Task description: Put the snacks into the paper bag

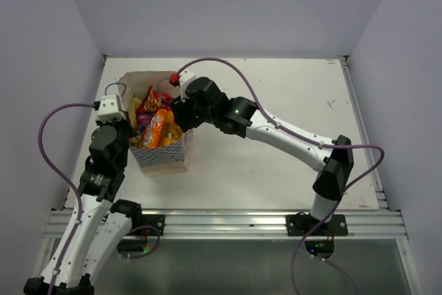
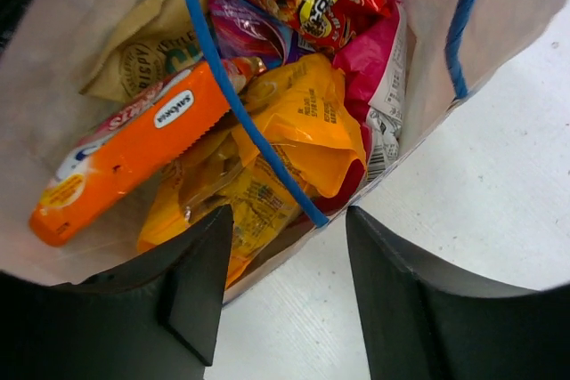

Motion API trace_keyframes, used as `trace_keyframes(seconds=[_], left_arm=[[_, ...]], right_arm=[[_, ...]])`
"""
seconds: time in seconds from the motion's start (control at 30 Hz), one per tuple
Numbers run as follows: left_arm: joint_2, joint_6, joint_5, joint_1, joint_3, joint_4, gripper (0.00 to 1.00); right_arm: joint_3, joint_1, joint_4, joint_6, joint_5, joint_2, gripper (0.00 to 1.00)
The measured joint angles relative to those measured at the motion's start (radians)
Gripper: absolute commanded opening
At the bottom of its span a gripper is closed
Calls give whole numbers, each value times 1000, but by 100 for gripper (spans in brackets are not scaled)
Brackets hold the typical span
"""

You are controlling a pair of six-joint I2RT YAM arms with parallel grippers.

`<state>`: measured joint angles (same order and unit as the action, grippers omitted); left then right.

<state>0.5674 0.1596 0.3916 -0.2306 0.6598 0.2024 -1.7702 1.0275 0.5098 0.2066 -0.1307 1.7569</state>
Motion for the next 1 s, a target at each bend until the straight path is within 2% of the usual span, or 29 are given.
trace_keyframes(seconds=[0.03, 0.1, 0.2, 0.23, 0.33, 0.57, 0.83, 1.0], left_arm=[[2, 0, -1, 0, 0, 0, 0], [4, 0, -5, 0, 0, -1, 0], [14, 0, -19, 0, 0, -5, 0], [20, 0, -23, 0, 0, -6, 0], [33, 0, -39, 0, 0, -8, 0], [65, -4, -114, 0, 20, -14, 0], [179, 27, -277, 0, 202, 12, 0], [191, 70, -377, -7, 235, 8, 0]], right_arm=[[-3, 0, 0, 2, 1, 17, 51], [-3, 0, 3, 6, 4, 47, 45], [-6, 0, 7, 9, 10, 76, 27], [-11, 0, 11, 9, 10, 83, 12], [-16, 0, 17, 10, 9, 89, 0], [-1, 0, 28, -10, -24, 71, 0], [0, 0, 176, -58, -120, -22, 0], [0, -2, 232, -85, -188, -110, 0]])
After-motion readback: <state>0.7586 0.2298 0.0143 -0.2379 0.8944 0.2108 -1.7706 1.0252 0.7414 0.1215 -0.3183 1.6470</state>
